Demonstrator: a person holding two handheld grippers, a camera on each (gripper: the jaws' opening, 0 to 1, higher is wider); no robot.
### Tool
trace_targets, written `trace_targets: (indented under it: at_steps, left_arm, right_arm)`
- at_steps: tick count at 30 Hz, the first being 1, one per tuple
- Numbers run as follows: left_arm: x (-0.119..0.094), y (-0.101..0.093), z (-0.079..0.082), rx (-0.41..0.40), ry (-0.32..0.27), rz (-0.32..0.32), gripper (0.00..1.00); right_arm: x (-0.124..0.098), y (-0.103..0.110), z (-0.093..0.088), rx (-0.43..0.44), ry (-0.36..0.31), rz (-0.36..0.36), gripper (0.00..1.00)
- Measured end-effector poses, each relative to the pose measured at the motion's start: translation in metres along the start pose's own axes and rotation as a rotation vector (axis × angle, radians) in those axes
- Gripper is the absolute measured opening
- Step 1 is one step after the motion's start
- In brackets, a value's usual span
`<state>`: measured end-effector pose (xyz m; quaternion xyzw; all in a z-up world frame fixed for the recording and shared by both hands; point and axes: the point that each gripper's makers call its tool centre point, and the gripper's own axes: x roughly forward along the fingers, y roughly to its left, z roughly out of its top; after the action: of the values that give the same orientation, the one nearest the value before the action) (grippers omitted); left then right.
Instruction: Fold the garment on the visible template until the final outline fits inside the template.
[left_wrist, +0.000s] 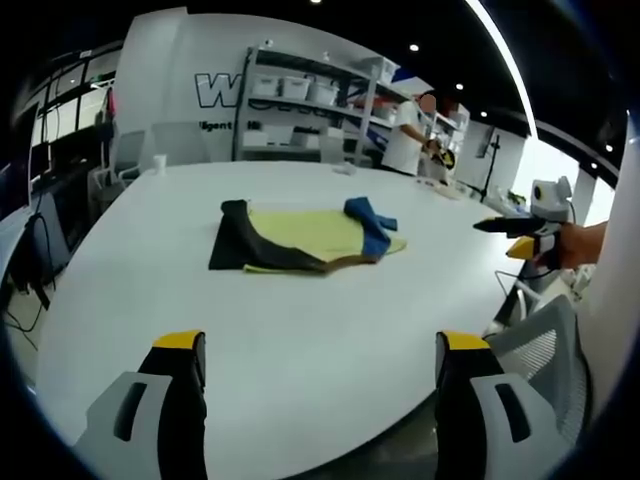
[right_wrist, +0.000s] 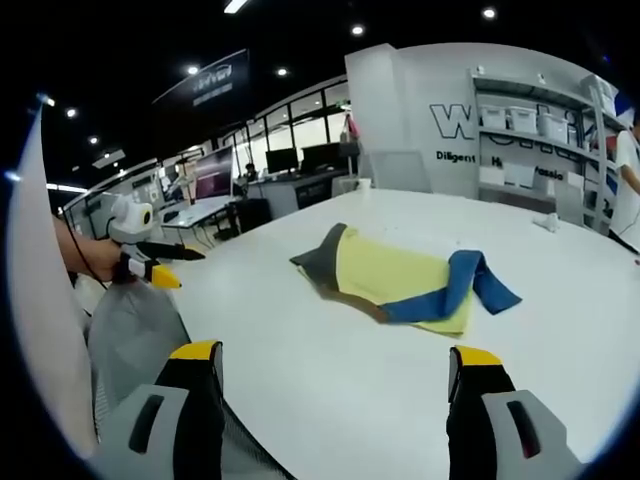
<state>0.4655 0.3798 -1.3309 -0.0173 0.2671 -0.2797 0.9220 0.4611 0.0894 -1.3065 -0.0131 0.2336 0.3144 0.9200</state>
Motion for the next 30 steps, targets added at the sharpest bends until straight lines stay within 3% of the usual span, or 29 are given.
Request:
trace_targets:
  at_steps: [30]
  left_arm:
    - [0.0036, -0.0045, 0.0073, 0.008, 0.011, -0.016, 0.91]
  right_arm:
    - [0.0019, -0.0039, 0.0016, -0.013, 0.001, 0.009, 0.9]
